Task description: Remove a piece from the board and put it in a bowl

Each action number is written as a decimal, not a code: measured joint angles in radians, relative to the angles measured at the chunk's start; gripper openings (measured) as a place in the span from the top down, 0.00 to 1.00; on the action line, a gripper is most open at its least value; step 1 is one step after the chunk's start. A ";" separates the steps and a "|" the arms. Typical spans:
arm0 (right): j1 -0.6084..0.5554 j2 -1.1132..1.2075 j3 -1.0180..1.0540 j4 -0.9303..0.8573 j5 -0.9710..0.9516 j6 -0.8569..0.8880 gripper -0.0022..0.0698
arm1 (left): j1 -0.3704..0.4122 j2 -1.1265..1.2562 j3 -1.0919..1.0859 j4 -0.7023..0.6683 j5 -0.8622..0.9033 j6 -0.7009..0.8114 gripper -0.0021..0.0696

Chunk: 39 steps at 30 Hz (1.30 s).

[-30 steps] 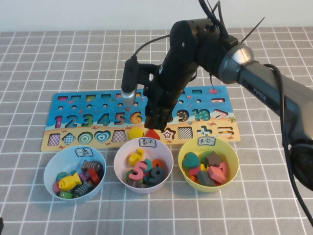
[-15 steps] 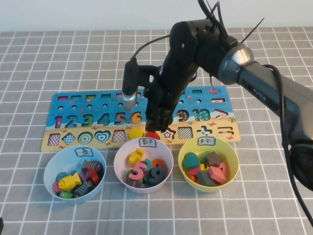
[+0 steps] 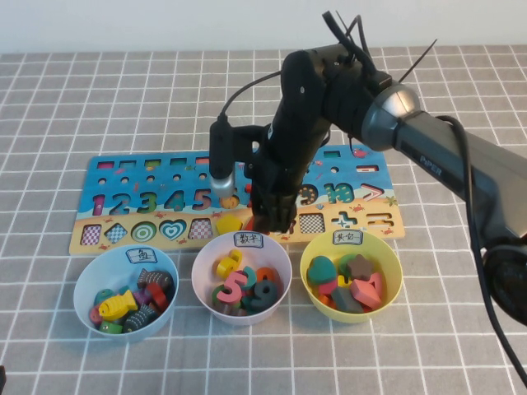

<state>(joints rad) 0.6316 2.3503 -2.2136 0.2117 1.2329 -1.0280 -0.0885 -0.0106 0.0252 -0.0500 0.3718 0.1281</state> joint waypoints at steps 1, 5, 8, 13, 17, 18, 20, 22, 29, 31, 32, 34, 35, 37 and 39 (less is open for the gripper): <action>0.002 0.000 0.000 0.005 0.000 -0.005 0.42 | 0.000 0.000 0.000 0.000 0.000 0.000 0.97; 0.008 0.000 0.000 0.007 0.000 -0.012 0.34 | 0.000 0.000 0.000 0.000 0.000 0.000 0.97; 0.008 0.000 0.000 0.007 0.000 -0.012 0.31 | 0.000 0.000 0.000 0.000 0.000 0.000 0.97; 0.008 0.000 0.000 0.007 0.000 -0.016 0.30 | 0.000 0.000 0.000 0.000 0.000 0.000 0.97; 0.008 0.000 0.000 0.007 0.000 -0.034 0.30 | 0.000 0.000 0.000 0.000 0.000 0.000 0.97; 0.008 0.000 0.000 0.007 0.000 -0.035 0.30 | 0.000 0.000 0.000 0.000 0.000 0.000 0.97; 0.008 0.000 0.000 0.007 0.000 -0.037 0.30 | 0.000 0.000 0.000 0.000 0.000 0.000 0.97; 0.008 0.000 0.000 0.007 0.000 -0.037 0.30 | 0.000 0.000 0.000 0.000 0.000 0.000 0.97; 0.008 0.000 0.000 0.007 0.000 -0.041 0.30 | 0.000 0.000 0.000 0.000 0.000 0.000 0.97; 0.008 0.004 0.000 0.007 0.000 -0.041 0.30 | 0.000 0.000 0.000 0.000 0.000 0.000 0.97; 0.008 0.006 0.000 0.007 0.000 -0.041 0.30 | 0.000 0.000 0.000 0.000 0.000 0.000 0.97; 0.008 0.017 0.000 0.007 -0.002 -0.041 0.30 | 0.000 0.000 0.000 0.000 0.000 0.000 0.97; 0.008 0.019 0.000 0.007 -0.002 -0.041 0.30 | 0.000 0.000 0.000 0.000 0.000 0.000 0.97; 0.008 0.028 0.000 0.007 -0.002 -0.041 0.30 | 0.000 0.000 0.000 0.000 0.000 0.000 0.97; 0.008 0.030 0.000 0.007 -0.002 -0.041 0.30 | 0.000 0.000 0.000 0.000 0.000 0.000 0.97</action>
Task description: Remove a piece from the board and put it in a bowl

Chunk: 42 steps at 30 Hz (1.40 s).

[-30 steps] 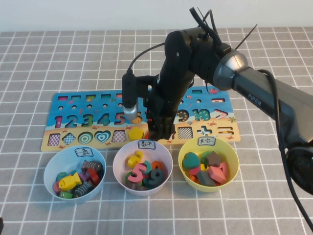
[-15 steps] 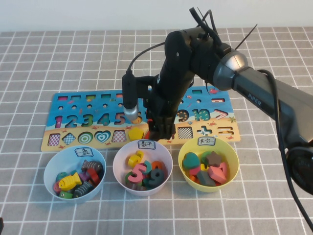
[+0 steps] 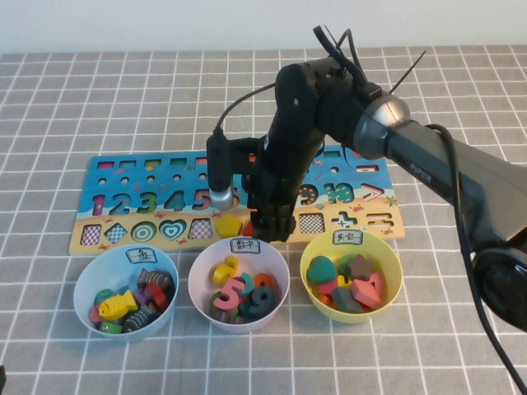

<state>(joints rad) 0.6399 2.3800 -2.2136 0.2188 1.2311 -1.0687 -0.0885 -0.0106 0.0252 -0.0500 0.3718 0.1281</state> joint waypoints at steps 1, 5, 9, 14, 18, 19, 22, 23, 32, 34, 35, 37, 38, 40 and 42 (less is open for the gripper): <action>0.000 0.000 0.000 0.000 0.000 0.000 0.30 | 0.000 0.000 0.000 0.000 0.000 0.000 0.97; 0.000 0.000 0.000 0.002 0.000 0.000 0.30 | 0.000 0.000 0.000 0.000 0.000 0.000 0.97; 0.000 0.000 0.000 0.002 0.000 0.000 0.30 | 0.000 0.000 0.000 0.000 0.000 0.000 0.97; 0.000 0.006 0.000 0.002 0.000 0.000 0.33 | 0.000 0.000 0.000 0.000 0.000 0.000 0.97; 0.000 0.020 0.000 0.002 0.000 0.000 0.38 | 0.000 0.000 0.000 0.000 0.000 0.000 0.97; 0.000 0.020 0.000 0.002 -0.002 0.000 0.39 | 0.000 0.000 0.000 0.000 0.000 0.000 0.97; 0.000 0.020 0.000 0.002 -0.002 0.000 0.39 | 0.000 0.000 0.000 0.000 0.000 0.000 0.97; 0.000 0.020 0.000 0.002 -0.002 0.000 0.39 | 0.000 0.000 0.000 0.000 0.000 0.000 0.97; -0.002 0.022 0.000 0.002 -0.002 0.000 0.40 | 0.000 0.000 0.000 0.000 0.000 0.000 0.97; -0.002 0.022 0.000 0.002 -0.002 0.000 0.40 | 0.000 0.000 0.000 0.000 0.000 0.000 0.97; -0.002 0.022 0.000 0.002 -0.002 0.000 0.40 | 0.000 0.000 0.000 0.000 0.000 0.000 0.97; -0.002 0.022 -0.005 0.002 -0.002 0.000 0.40 | 0.000 0.000 0.000 0.000 0.000 0.000 0.97; -0.002 0.024 -0.007 0.004 -0.002 0.000 0.40 | 0.000 0.000 0.000 0.000 0.000 0.000 0.97; -0.002 0.026 -0.022 0.008 -0.002 0.000 0.40 | 0.000 0.000 0.000 0.000 0.000 0.000 0.97; -0.002 0.026 -0.034 0.010 -0.002 0.000 0.40 | 0.000 0.000 0.000 0.000 0.000 0.000 0.97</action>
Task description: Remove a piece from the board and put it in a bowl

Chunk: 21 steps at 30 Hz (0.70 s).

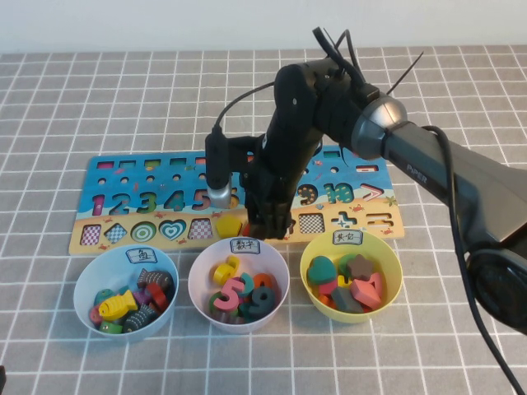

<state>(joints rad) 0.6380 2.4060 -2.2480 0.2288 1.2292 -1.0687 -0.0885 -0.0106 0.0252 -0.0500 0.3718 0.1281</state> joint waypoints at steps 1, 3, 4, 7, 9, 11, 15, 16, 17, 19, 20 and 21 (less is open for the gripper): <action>0.000 0.000 -0.005 0.001 0.000 0.000 0.40 | 0.000 0.000 0.000 0.000 0.000 0.000 0.97; 0.000 0.000 -0.009 0.001 0.000 0.000 0.40 | 0.000 0.000 0.000 0.000 0.000 0.000 0.97; 0.000 0.000 -0.009 0.001 0.000 0.000 0.40 | 0.000 0.000 0.000 0.000 0.000 0.000 0.97; 0.000 0.006 -0.009 0.001 0.000 0.000 0.40 | 0.000 0.000 0.000 0.000 0.000 0.000 0.97; -0.002 0.013 -0.009 0.001 0.000 0.000 0.40 | -0.003 0.000 0.000 0.000 0.000 0.000 0.97; -0.004 0.020 -0.009 0.001 0.000 0.000 0.40 | -0.003 0.000 0.000 0.000 0.000 0.000 0.97; -0.006 0.026 -0.009 0.001 -0.002 0.000 0.40 | -0.003 0.000 0.000 0.000 0.000 0.000 0.97; -0.006 0.026 -0.009 0.001 -0.007 0.000 0.40 | -0.003 0.000 0.000 0.000 0.000 0.000 0.97; -0.006 0.026 -0.009 0.001 -0.009 0.000 0.40 | -0.003 0.000 0.000 0.000 0.000 0.000 0.97; -0.007 0.027 -0.009 0.001 -0.011 0.000 0.40 | -0.003 0.000 0.000 0.000 0.000 0.000 0.97; -0.007 0.027 -0.009 0.002 -0.011 0.000 0.40 | -0.003 0.000 0.000 0.000 0.000 0.000 0.97; -0.007 0.027 -0.009 0.002 -0.011 0.000 0.40 | -0.003 0.000 0.000 0.000 0.000 0.000 0.97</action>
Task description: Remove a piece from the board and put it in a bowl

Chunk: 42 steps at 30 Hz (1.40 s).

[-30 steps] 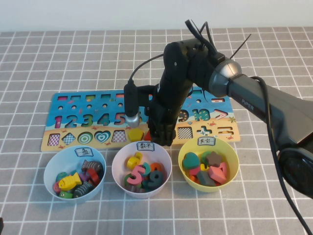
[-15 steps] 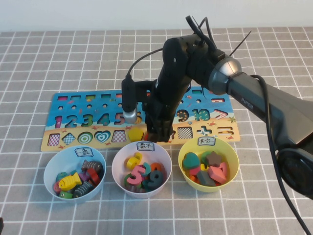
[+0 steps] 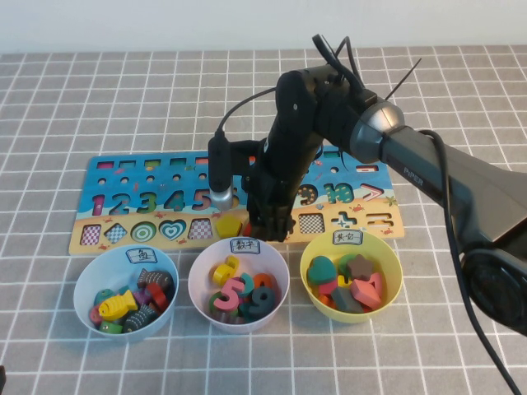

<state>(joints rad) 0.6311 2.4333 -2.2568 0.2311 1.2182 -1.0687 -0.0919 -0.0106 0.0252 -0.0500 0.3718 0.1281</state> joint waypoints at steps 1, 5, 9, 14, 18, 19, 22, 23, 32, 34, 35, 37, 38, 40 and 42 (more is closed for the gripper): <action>0.000 0.000 0.000 0.000 -0.002 0.000 0.40 | 0.000 0.000 0.000 0.000 0.000 0.000 0.97; 0.000 0.000 0.000 0.002 -0.002 0.000 0.40 | 0.000 0.000 0.000 0.000 0.000 0.000 0.97; 0.000 0.001 0.000 0.002 -0.002 0.000 0.40 | 0.000 0.000 0.000 0.000 0.000 0.000 0.97; -0.001 0.002 -0.002 0.002 -0.002 0.000 0.40 | 0.000 0.000 0.000 0.000 0.000 0.000 0.97; -0.001 0.002 -0.002 0.002 -0.002 0.000 0.40 | 0.000 0.000 0.000 0.000 0.000 0.000 0.97; -0.001 0.002 -0.002 0.002 -0.002 0.000 0.40 | 0.000 0.000 0.000 0.000 0.000 0.000 0.97; -0.001 0.002 -0.002 0.004 0.001 0.000 0.43 | 0.000 0.000 0.000 0.000 0.000 0.000 0.97; -0.001 0.002 -0.002 0.004 0.004 0.000 0.44 | 0.000 0.000 0.000 0.000 0.000 0.000 0.97; -0.002 0.002 -0.002 0.006 0.005 0.000 0.55 | 0.000 0.000 0.000 0.000 0.000 0.000 0.97; -0.002 0.002 -0.002 0.006 0.003 0.000 0.58 | 0.000 0.000 0.000 0.000 0.000 0.000 0.97; -0.002 0.002 -0.002 0.006 0.003 0.000 0.59 | 0.000 0.000 0.000 0.000 0.000 0.000 0.97; -0.003 0.002 -0.002 0.006 0.003 0.000 0.60 | 0.000 0.000 0.000 0.000 0.000 0.000 0.97; -0.004 0.002 -0.002 0.006 0.003 0.000 0.61 | 0.000 0.000 0.000 0.000 0.000 0.000 0.97; -0.004 0.002 -0.002 0.006 0.003 0.000 0.61 | 0.000 0.000 0.000 0.000 0.000 0.000 0.97; -0.004 0.002 -0.002 0.006 0.003 0.000 0.61 | 0.000 0.000 0.000 0.000 0.000 0.000 0.97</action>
<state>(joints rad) 0.6267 2.4356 -2.2592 0.2372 1.2215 -1.0687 -0.0919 -0.0106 0.0252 -0.0500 0.3718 0.1281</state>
